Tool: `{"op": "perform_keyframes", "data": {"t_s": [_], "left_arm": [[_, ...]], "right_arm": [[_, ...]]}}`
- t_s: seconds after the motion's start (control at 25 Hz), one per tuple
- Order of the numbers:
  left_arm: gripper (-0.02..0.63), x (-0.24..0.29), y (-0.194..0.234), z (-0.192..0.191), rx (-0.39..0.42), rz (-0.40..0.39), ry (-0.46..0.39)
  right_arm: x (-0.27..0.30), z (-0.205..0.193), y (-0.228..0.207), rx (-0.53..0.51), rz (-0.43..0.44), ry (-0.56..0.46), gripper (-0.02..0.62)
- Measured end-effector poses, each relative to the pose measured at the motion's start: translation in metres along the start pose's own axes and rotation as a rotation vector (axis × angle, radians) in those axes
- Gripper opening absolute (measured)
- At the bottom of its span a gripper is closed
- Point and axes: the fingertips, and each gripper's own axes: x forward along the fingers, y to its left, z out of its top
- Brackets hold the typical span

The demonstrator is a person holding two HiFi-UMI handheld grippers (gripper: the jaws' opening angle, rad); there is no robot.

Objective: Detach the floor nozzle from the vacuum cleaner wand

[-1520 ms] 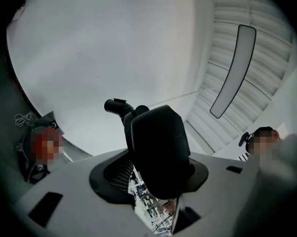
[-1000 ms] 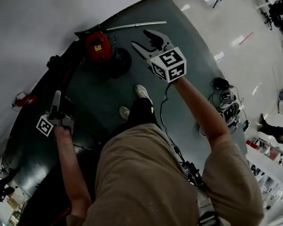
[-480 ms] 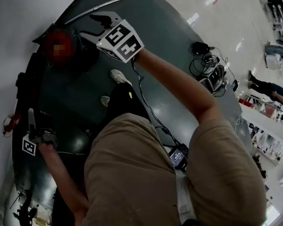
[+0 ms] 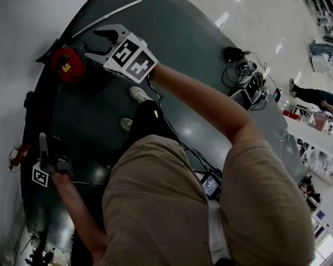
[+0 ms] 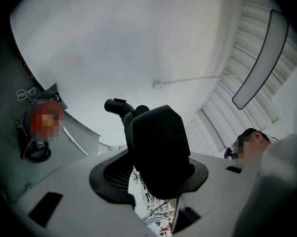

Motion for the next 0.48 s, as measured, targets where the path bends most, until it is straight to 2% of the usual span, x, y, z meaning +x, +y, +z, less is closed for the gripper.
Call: {"op": "perform_keyframes", "data": {"t_s": [0.16, 0.32, 0.48], "left_arm": [[0.199, 0.0, -0.006, -0.007, -0.021, -0.01, -0.005], [0.199, 0.008, -0.008, 0.001, -0.02, -0.016, -0.031], [0.199, 0.009, -0.016, -0.003, -0.024, -0.013, -0.046]], "right_arm": [[-0.013, 0.006, 0.008, 0.014, -0.008, -0.012, 0.242], [-0.016, 0.022, -0.004, 0.008, -0.048, -0.055, 0.23], [-0.025, 0.029, -0.008, 0.045, -0.071, -0.088, 0.225]]}}
